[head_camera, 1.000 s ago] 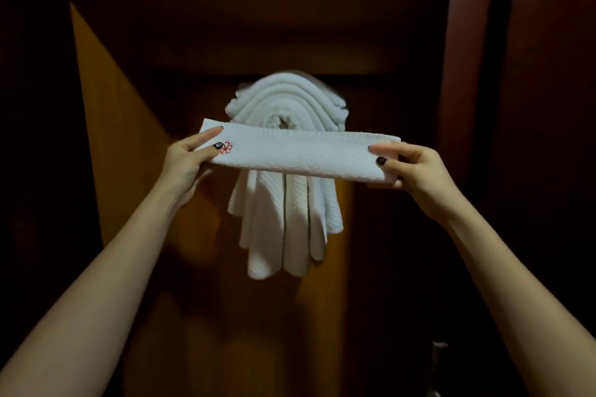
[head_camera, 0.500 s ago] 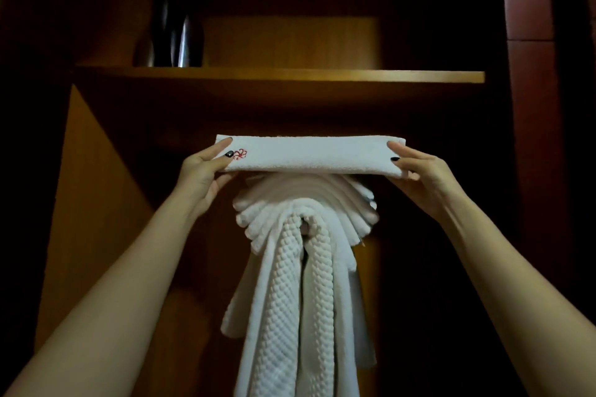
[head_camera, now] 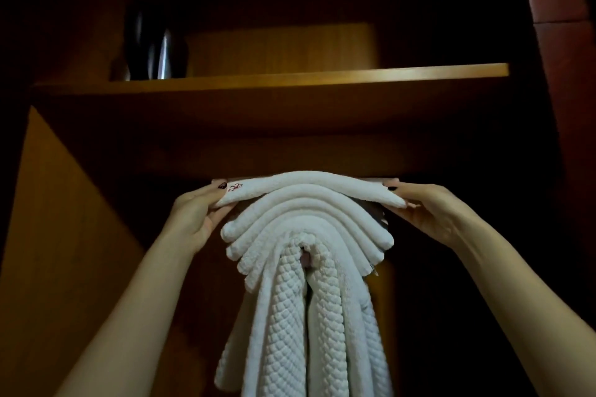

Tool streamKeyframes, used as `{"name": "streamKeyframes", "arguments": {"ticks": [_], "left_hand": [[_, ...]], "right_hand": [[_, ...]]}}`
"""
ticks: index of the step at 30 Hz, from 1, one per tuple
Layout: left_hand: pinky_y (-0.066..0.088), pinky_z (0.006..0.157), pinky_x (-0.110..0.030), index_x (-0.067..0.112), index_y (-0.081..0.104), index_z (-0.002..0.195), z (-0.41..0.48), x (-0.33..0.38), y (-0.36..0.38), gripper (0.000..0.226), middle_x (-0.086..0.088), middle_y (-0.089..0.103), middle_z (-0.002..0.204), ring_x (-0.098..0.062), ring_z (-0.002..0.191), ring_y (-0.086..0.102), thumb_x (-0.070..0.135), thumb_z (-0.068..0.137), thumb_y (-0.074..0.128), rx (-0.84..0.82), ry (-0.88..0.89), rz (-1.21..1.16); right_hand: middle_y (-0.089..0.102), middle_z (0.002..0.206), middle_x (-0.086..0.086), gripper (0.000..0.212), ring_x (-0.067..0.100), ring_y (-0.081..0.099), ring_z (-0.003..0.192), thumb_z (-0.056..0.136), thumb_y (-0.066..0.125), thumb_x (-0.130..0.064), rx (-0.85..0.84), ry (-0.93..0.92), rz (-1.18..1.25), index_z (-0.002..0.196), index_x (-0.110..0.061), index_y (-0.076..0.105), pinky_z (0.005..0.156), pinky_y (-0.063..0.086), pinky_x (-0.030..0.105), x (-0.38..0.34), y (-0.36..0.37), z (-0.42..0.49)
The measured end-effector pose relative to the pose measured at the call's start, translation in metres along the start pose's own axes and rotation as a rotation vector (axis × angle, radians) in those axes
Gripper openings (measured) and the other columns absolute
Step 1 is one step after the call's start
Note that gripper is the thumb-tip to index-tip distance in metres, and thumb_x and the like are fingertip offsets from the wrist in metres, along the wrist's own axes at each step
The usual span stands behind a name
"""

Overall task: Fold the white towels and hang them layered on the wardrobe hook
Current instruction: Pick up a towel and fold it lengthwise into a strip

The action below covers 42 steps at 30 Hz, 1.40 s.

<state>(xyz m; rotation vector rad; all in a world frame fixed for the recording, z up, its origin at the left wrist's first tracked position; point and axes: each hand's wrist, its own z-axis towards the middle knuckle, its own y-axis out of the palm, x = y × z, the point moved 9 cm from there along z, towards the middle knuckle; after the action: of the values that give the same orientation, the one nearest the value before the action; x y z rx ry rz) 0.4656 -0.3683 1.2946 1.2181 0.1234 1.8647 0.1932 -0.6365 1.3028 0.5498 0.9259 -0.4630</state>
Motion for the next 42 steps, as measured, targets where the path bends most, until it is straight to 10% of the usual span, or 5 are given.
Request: {"name": "streamKeyframes", "arguments": {"ticks": [12,17,20,25,42], "left_hand": [[0.053,0.059,-0.019,0.017,0.077,0.079,-0.031,0.003,0.001,0.024,-0.003,0.074,0.077,-0.01,0.065,0.067,0.025,0.095,0.061,-0.118,0.146,0.554],[0.041,0.064,-0.031,0.006,0.072,0.074,-0.034,0.028,0.014,0.039,-0.017,0.067,0.074,-0.016,0.066,0.057,0.033,0.097,0.056,-0.057,0.449,0.951],[0.045,0.088,-0.03,0.014,0.074,0.104,-0.032,0.035,0.039,0.026,-0.003,0.067,0.108,-0.014,0.101,0.06,0.031,0.097,0.056,-0.106,0.521,0.963],[0.037,0.107,-0.029,0.025,0.055,0.137,-0.031,0.013,0.087,0.036,0.006,0.056,0.138,-0.011,0.129,0.049,0.031,0.103,0.044,-0.433,0.531,1.078],[0.039,0.109,-0.042,0.044,0.047,0.136,-0.026,-0.027,0.076,0.035,0.013,0.048,0.144,-0.014,0.134,0.044,0.045,0.104,0.033,-0.477,0.367,0.929]], "right_hand": [[0.064,0.091,0.022,0.022,0.026,0.061,0.079,0.093,0.056,0.001,-0.003,-0.005,-0.17,0.101,0.019,0.065,0.07,0.056,0.03,0.031,0.007,-0.029],[0.068,0.09,-0.006,0.022,0.002,0.059,0.084,0.097,0.057,-0.032,0.211,-0.207,-0.593,0.085,-0.023,0.073,0.072,0.039,0.022,0.0,0.003,-0.037],[0.072,0.096,0.01,0.029,0.017,0.066,0.091,0.097,0.056,-0.035,0.308,-0.421,-0.682,0.087,-0.015,0.075,0.078,0.051,0.047,-0.028,0.014,-0.041],[0.062,0.124,-0.011,0.036,0.003,0.054,0.115,0.099,0.053,-0.036,-0.008,-0.557,-0.876,0.132,-0.026,0.061,0.094,0.043,0.023,-0.031,0.083,-0.026],[0.05,0.145,-0.008,0.045,0.009,0.047,0.13,0.102,0.042,-0.044,-0.178,-0.497,-1.015,0.145,-0.03,0.044,0.097,0.034,0.022,0.009,0.114,-0.021]]}}
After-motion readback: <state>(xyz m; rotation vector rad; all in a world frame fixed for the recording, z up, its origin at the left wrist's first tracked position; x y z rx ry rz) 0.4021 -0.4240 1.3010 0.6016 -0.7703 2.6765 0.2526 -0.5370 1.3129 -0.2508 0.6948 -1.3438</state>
